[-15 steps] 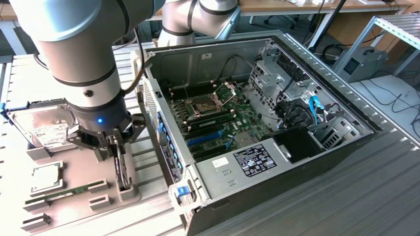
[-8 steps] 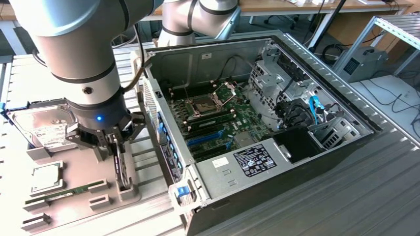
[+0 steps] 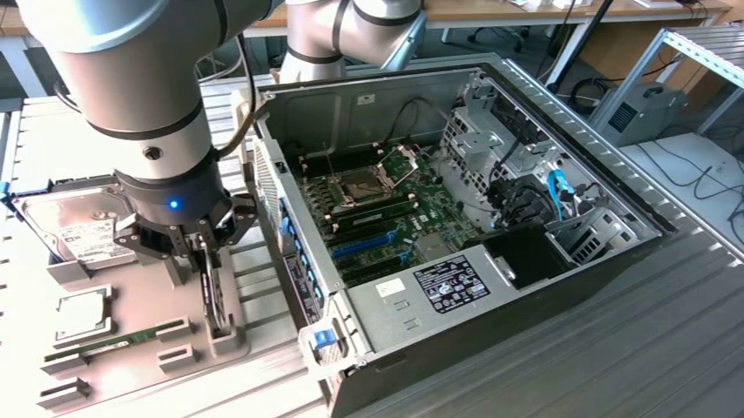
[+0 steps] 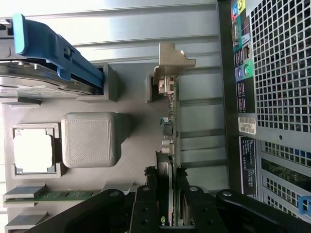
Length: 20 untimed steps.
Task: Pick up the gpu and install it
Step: 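Pick up the gpu and move the gpu toward the slot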
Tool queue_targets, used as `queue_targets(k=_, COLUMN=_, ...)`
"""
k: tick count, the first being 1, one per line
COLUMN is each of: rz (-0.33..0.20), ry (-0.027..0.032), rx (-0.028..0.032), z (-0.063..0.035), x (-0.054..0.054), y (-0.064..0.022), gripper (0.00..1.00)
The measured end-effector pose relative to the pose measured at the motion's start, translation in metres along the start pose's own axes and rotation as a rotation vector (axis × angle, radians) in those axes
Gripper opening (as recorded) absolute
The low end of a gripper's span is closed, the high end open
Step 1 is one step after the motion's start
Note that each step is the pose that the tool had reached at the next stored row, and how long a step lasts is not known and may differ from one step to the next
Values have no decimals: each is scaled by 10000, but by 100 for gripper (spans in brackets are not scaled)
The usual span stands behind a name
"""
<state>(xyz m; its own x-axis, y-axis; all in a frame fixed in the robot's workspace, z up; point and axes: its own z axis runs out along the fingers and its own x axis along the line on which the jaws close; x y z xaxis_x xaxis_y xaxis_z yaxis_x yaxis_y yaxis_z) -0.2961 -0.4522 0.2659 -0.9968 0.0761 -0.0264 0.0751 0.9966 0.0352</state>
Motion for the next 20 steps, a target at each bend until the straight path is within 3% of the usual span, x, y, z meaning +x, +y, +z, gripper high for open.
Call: queue_targets(k=20, rz=0, ry=0, rx=0, z=-141, x=-4, y=5, gripper=26)
